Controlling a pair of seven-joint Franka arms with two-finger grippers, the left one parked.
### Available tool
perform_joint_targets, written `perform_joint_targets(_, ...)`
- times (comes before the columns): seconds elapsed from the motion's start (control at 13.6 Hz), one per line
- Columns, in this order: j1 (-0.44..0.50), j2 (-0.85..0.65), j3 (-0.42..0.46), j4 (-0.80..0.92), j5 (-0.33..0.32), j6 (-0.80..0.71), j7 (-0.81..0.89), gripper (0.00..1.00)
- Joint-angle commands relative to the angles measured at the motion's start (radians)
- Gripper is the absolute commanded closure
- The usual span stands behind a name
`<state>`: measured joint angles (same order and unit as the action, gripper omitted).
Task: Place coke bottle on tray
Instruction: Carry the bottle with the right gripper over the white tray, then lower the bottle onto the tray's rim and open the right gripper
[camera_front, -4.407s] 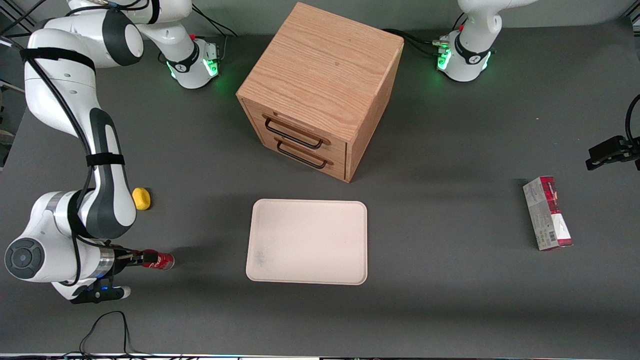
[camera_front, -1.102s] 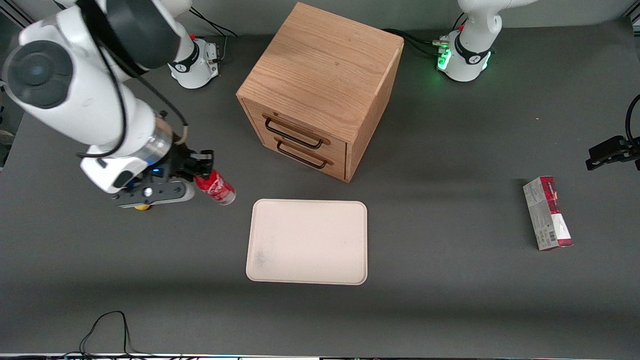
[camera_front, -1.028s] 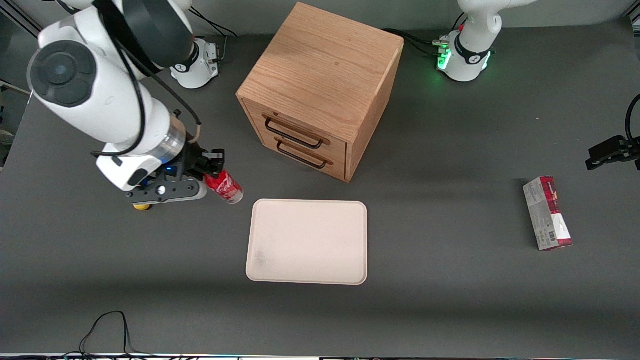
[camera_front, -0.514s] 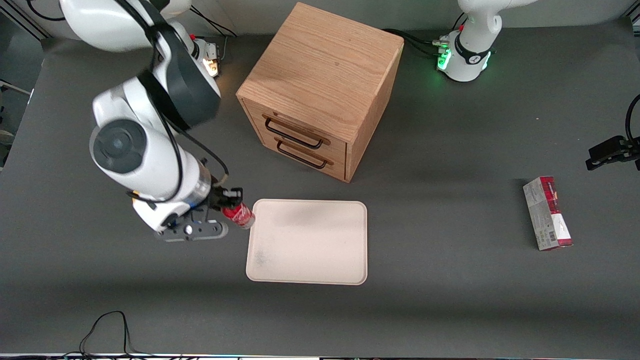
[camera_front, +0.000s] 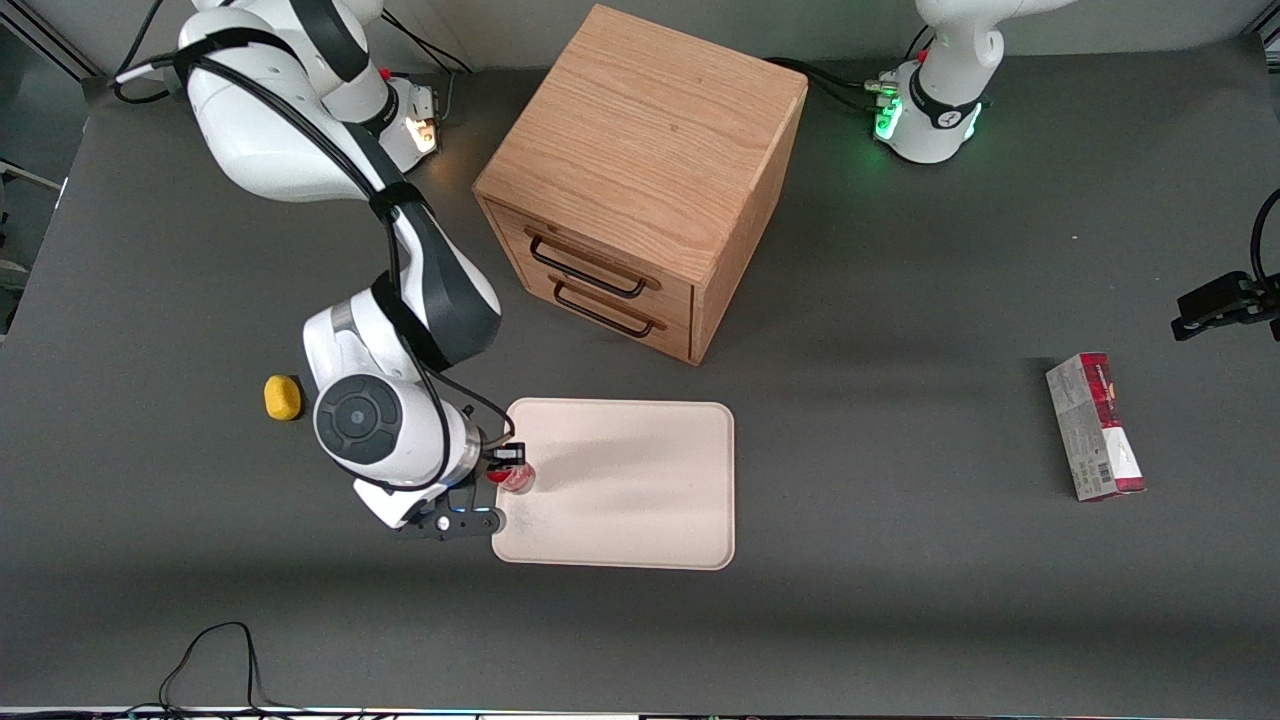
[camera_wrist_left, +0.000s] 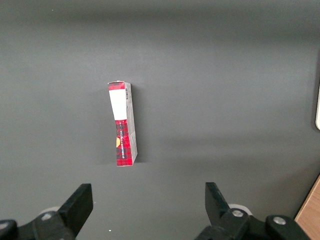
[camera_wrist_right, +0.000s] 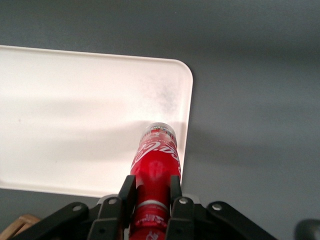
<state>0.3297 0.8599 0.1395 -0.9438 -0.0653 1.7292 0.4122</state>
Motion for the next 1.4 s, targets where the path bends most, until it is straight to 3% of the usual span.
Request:
perform_joint_targets(0.0,0.003,0.036,0.002,0.023,-0.014,0.036,0.0,1.0)
perform_joint_targets(0.66,0.005,0.062,0.003,0.011,-0.04,0.089,0.005,1.0)
perform_joint_targets(0.73,0.005,0.062,0.003,0.011,-0.04,0.089,0.007,0.68)
perform_joint_targets(0.81,0.005,0.062,0.003,0.01,-0.04,0.089,0.014,0.21)
perform_joint_targets(0.88,0.005,0.062,0.003,0.01,-0.04,0.089,0.014,0.0)
perform_joint_targets(1.32,0.003,0.015,0.003,0.01,-0.039,0.04,0.02,0.0)
